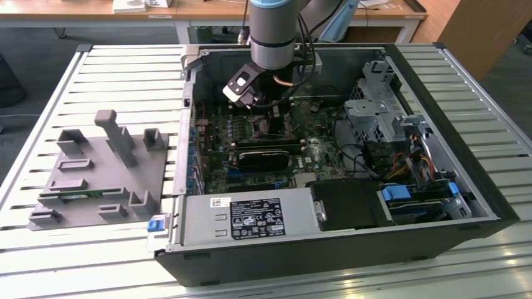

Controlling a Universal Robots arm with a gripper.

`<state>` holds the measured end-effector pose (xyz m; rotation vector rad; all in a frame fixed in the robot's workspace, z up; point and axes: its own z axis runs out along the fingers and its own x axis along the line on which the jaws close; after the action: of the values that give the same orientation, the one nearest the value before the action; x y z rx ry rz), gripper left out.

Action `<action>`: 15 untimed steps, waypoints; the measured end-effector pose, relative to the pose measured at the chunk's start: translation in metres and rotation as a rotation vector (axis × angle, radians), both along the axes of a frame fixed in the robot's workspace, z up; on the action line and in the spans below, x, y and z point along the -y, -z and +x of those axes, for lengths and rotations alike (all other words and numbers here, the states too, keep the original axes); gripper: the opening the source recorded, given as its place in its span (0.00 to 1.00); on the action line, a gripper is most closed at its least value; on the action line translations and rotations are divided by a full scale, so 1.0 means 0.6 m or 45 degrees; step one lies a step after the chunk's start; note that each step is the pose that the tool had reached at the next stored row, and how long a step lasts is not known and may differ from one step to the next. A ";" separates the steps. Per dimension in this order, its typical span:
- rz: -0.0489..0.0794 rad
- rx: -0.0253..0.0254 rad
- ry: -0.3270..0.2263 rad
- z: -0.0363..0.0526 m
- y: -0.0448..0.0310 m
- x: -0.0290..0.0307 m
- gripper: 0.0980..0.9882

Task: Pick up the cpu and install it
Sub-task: 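Place the cpu into insertion slot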

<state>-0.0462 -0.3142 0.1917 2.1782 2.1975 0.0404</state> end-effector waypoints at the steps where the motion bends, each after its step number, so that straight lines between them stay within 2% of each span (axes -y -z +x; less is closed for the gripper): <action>1: 0.000 0.0000 0.000 0.000 0.000 0.0000 0.50; 8: 0.001 0.0007 0.000 0.000 0.000 -0.0002 0.50; 10: 0.001 0.0007 0.000 0.000 0.000 -0.0002 0.51; 11: 0.001 0.0005 0.000 0.000 0.000 -0.0002 0.58; 15: 0.000 0.0000 0.000 0.000 0.000 0.0000 0.58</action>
<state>-0.0462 -0.3142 0.1917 2.1783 2.1973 0.0404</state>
